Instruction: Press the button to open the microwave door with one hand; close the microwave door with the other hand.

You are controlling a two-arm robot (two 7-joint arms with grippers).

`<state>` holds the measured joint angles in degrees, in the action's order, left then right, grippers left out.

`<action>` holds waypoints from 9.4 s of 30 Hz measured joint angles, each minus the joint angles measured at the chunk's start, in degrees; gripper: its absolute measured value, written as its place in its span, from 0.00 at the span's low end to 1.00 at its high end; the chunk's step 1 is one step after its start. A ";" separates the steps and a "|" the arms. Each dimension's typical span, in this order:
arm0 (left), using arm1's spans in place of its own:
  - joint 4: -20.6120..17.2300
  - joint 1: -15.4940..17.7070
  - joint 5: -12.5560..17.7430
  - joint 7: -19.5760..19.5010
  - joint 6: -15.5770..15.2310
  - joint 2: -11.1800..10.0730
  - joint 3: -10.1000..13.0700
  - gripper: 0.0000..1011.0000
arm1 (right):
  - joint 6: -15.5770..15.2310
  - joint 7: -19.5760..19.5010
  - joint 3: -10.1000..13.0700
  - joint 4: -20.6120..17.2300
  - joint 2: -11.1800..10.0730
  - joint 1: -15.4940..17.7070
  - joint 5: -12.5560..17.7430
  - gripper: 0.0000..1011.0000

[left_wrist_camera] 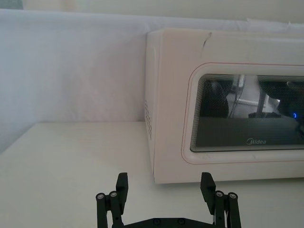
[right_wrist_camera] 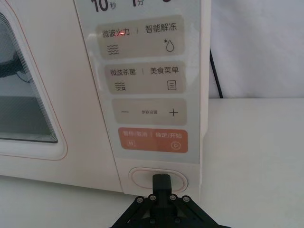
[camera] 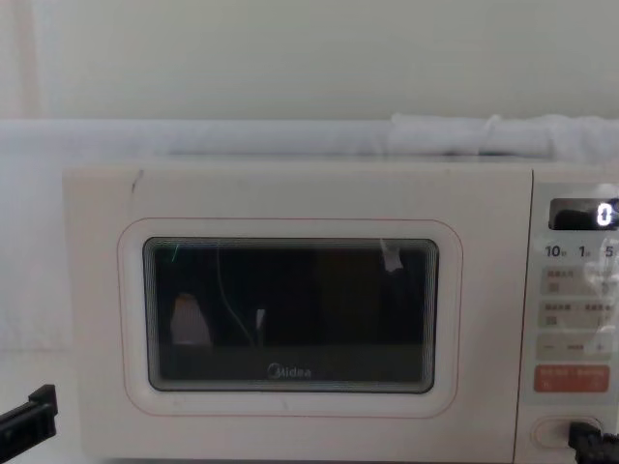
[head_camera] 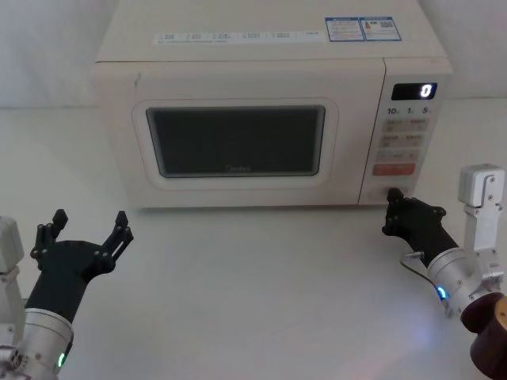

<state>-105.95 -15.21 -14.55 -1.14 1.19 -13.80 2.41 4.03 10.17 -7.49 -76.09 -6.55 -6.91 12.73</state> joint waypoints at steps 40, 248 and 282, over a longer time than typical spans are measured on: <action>0.00 0.00 0.00 0.00 0.00 0.00 0.00 0.99 | -0.14 -0.10 -0.03 3.15 1.03 -2.95 -0.51 0.00; 0.00 0.00 0.00 0.00 0.00 0.00 0.00 0.99 | -4.63 -1.60 6.46 -27.14 -5.48 15.37 -1.77 0.99; 0.00 0.00 0.00 0.00 0.00 0.00 0.00 0.94 | -4.63 -1.60 6.46 -27.14 -5.48 15.37 -1.77 0.99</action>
<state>-105.95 -15.21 -14.54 -1.14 1.19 -13.81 2.41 -0.60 8.56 -1.04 -103.23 -12.03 8.47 10.97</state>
